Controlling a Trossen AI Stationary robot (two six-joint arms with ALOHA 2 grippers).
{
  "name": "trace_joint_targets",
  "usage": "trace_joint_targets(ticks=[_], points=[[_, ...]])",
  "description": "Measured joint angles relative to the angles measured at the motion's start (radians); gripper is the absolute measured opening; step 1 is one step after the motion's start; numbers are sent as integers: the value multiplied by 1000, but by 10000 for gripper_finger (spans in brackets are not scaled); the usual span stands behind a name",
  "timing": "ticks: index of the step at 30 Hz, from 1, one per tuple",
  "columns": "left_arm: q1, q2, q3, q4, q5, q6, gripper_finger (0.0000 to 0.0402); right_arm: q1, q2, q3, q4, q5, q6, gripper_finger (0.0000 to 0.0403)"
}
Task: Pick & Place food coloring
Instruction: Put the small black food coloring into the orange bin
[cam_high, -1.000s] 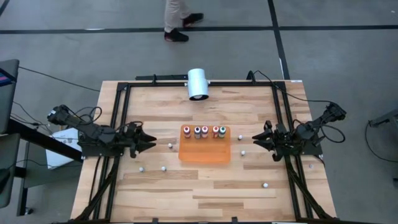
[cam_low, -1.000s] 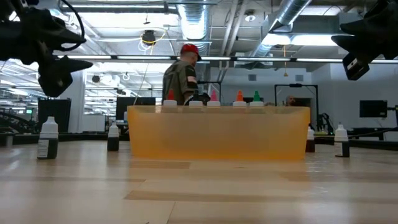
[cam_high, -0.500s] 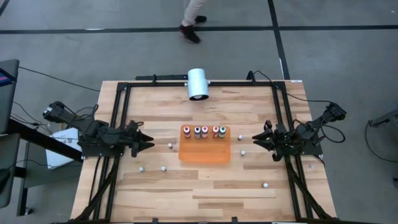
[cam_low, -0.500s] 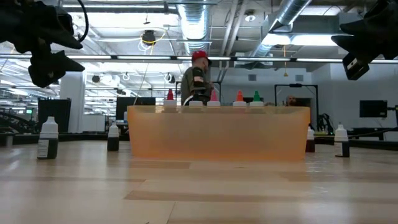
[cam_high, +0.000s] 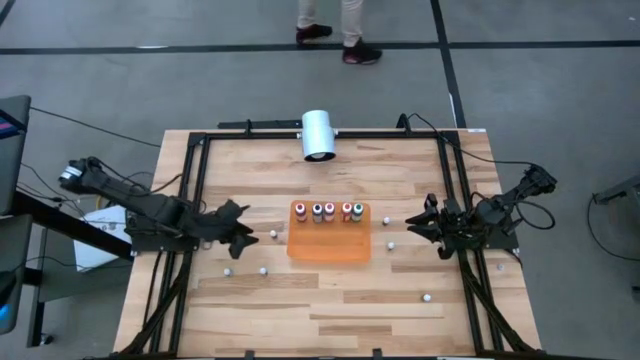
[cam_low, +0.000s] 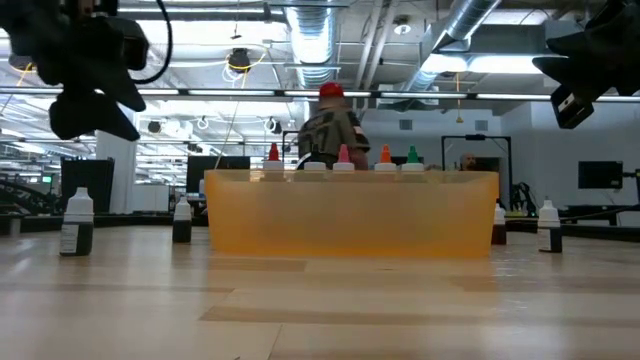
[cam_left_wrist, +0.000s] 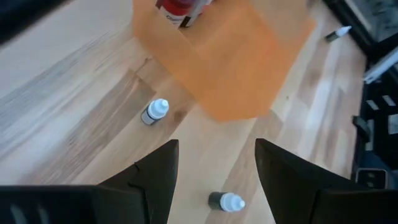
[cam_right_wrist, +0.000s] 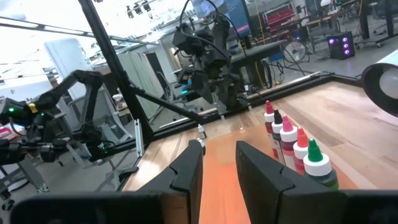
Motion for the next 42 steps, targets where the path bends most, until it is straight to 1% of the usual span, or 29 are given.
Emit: trace_joint_targets(ticks=[8,11,20,24,31,39,42], points=[[121,205,114,-4,119,56,203,0,0,0,0,0,0,87],[169,279,170,-38,161,64,203,0,0,0,0,0,0,87],[264,468,337,-250,183,73,203,0,0,0,0,0,0,87],[287,531,379,-251,223,70,203,0,0,0,0,0,0,87],[300,589,389,-254,230,69,203,0,0,0,0,0,0,87],[300,591,389,-254,230,161,203,0,0,0,0,-1,0,87],[300,591,389,-253,223,163,203,0,0,0,0,-1,1,87]])
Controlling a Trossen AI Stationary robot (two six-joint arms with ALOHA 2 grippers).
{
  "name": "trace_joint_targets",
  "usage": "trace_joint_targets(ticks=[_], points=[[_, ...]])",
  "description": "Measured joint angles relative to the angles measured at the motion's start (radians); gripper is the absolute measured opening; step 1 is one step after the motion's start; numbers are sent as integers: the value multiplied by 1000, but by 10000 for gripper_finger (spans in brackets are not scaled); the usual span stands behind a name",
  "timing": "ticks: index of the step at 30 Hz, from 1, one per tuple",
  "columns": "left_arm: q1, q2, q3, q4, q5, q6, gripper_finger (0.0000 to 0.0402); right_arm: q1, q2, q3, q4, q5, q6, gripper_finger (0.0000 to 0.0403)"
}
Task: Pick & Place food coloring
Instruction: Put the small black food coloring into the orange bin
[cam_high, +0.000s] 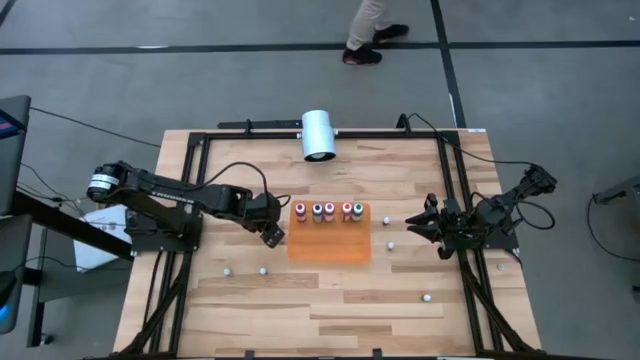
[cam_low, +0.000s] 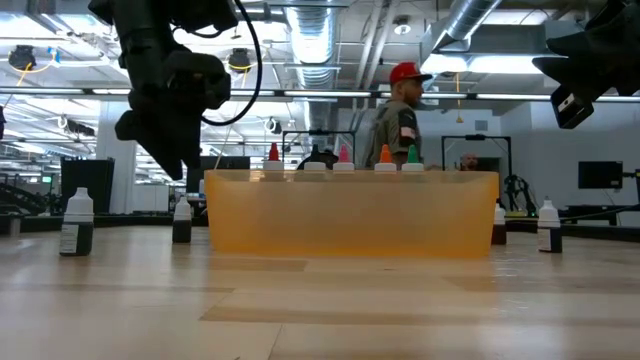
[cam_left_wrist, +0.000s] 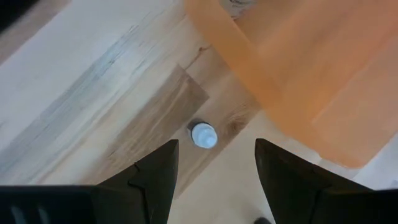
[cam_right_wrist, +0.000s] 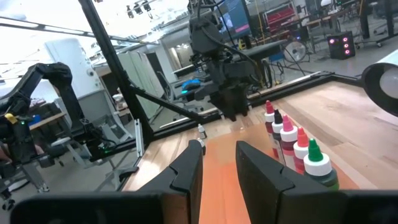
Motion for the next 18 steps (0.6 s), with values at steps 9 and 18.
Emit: trace_joint_targets(ticks=[9,18], points=[[0,0,0,10,-12,-6,203,0,0,0,0,0,0,87],[-1,0,0,11,-12,-6,203,0,0,0,0,0,0,87]])
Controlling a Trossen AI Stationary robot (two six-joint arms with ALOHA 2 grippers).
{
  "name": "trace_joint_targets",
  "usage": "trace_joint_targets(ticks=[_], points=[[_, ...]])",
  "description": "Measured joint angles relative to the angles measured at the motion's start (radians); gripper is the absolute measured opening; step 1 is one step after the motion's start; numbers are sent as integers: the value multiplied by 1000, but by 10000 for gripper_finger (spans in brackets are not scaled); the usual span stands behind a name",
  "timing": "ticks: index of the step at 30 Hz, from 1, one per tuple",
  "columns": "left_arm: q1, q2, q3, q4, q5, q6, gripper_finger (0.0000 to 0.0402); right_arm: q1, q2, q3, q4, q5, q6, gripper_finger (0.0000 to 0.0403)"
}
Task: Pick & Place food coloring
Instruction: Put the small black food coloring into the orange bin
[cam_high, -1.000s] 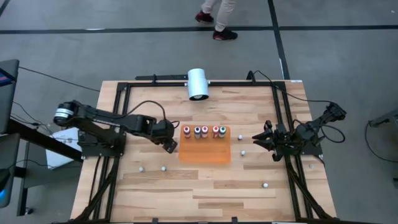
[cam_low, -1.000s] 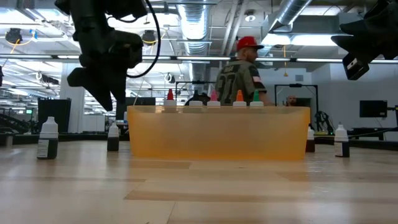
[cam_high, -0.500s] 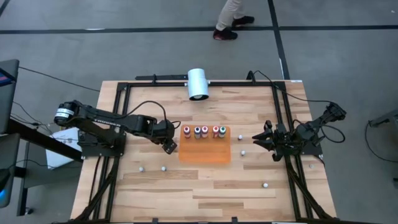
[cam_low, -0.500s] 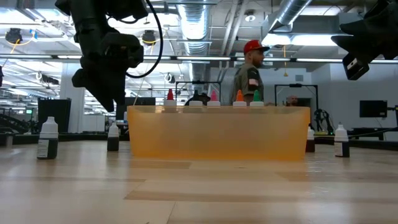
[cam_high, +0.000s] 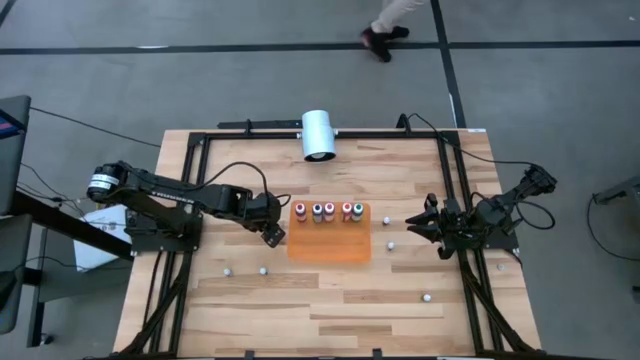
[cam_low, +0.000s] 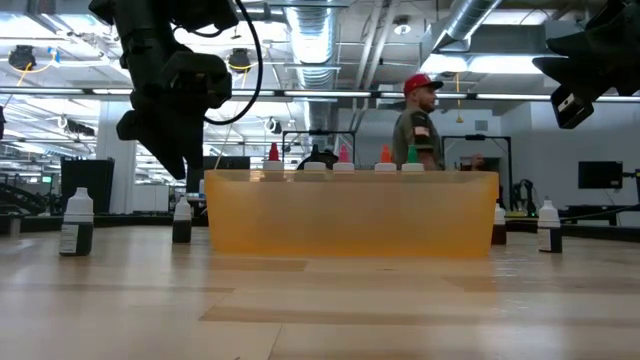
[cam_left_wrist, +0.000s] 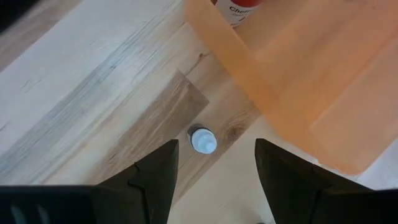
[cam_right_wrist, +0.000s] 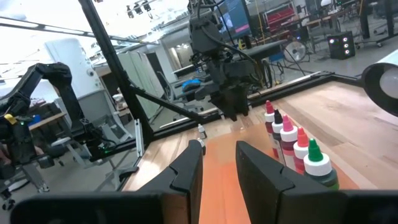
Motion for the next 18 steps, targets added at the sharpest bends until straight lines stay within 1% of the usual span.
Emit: trace_joint_targets(ticks=[6,12,18], points=[[0,0,0,0,-12,-3,203,0,0,0,0,0,0,87],[0,0,0,-8,-45,-50,203,0,0,0,0,0,0,87],[0,0,-29,-5,-42,-96,203,0,0,0,0,0,0,87]])
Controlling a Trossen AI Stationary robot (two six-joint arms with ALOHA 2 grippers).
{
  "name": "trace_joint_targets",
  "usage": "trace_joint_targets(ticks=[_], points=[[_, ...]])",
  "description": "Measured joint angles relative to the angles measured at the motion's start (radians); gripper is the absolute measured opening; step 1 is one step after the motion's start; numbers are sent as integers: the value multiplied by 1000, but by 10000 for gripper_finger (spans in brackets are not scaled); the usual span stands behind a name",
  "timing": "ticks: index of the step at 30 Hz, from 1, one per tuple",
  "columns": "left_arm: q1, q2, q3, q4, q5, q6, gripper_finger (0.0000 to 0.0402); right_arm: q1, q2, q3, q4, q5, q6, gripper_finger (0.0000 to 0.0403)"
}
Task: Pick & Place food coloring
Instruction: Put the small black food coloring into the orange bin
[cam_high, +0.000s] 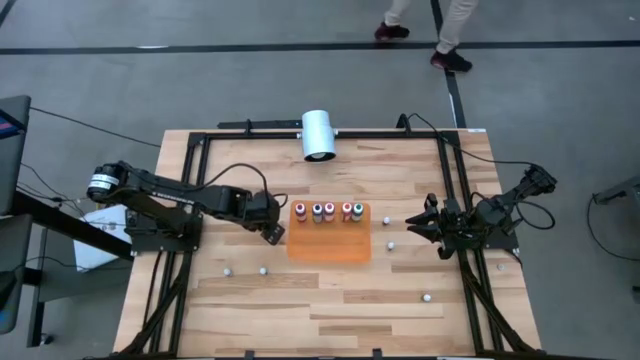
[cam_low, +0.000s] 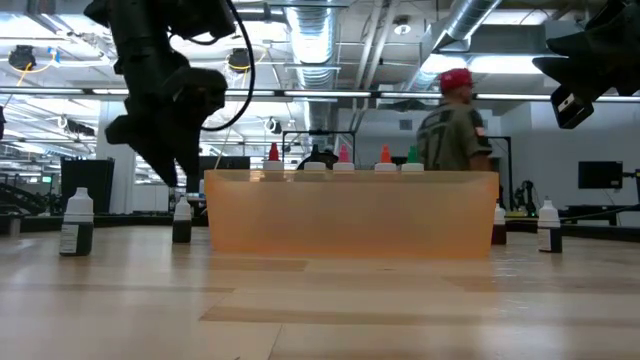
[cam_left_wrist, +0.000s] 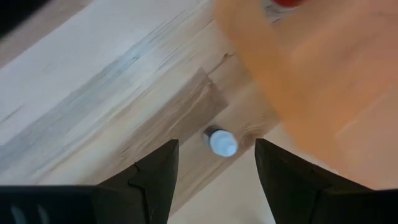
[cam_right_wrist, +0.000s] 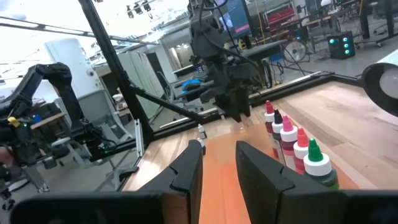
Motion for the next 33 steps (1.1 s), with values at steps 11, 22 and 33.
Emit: trace_joint_targets(ticks=[11,22,33], points=[[-1,0,-25,52,-5,-38,203,-2,0,0,0,2,0,87],[-1,127,-25,99,53,-49,203,-2,0,0,0,2,2,87],[-1,206,-23,157,72,-53,203,-2,0,0,0,2,2,87]])
